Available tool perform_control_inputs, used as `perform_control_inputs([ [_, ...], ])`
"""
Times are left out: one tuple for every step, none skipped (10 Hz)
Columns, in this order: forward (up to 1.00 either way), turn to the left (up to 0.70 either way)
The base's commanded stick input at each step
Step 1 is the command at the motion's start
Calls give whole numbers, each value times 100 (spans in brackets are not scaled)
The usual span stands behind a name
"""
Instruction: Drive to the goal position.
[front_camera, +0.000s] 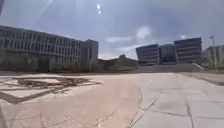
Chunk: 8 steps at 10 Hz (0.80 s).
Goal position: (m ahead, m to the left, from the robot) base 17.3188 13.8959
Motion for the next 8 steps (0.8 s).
perform_control_inputs([
  [100, 0],
  [100, 0],
  [100, 0],
  [100, 0],
  [100, 0],
  [100, 0],
  [100, 0],
  [100, 0],
])
